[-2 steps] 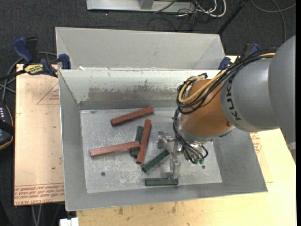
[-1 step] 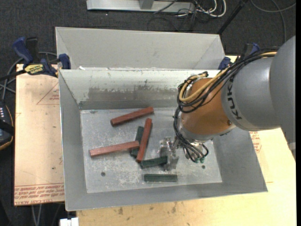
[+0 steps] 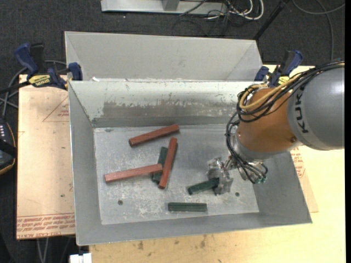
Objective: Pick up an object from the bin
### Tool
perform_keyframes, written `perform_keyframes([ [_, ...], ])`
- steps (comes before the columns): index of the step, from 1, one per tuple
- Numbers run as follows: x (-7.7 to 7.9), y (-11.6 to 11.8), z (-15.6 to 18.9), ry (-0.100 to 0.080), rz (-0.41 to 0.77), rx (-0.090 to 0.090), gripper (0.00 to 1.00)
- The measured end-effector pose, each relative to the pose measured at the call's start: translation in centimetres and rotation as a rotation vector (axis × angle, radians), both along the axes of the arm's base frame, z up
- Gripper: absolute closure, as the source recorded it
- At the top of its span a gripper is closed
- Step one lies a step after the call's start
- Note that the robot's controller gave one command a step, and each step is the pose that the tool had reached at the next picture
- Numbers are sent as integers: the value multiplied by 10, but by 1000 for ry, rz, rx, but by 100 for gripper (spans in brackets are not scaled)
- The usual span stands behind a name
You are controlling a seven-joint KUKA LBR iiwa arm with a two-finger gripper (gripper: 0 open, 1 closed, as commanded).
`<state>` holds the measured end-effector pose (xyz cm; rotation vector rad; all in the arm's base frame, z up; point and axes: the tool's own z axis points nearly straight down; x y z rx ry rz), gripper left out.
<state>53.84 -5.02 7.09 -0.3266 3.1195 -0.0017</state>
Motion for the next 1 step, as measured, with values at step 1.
perform_keyframes([
  [1, 15, -24, 162, -8, -71, 0, 100],
])
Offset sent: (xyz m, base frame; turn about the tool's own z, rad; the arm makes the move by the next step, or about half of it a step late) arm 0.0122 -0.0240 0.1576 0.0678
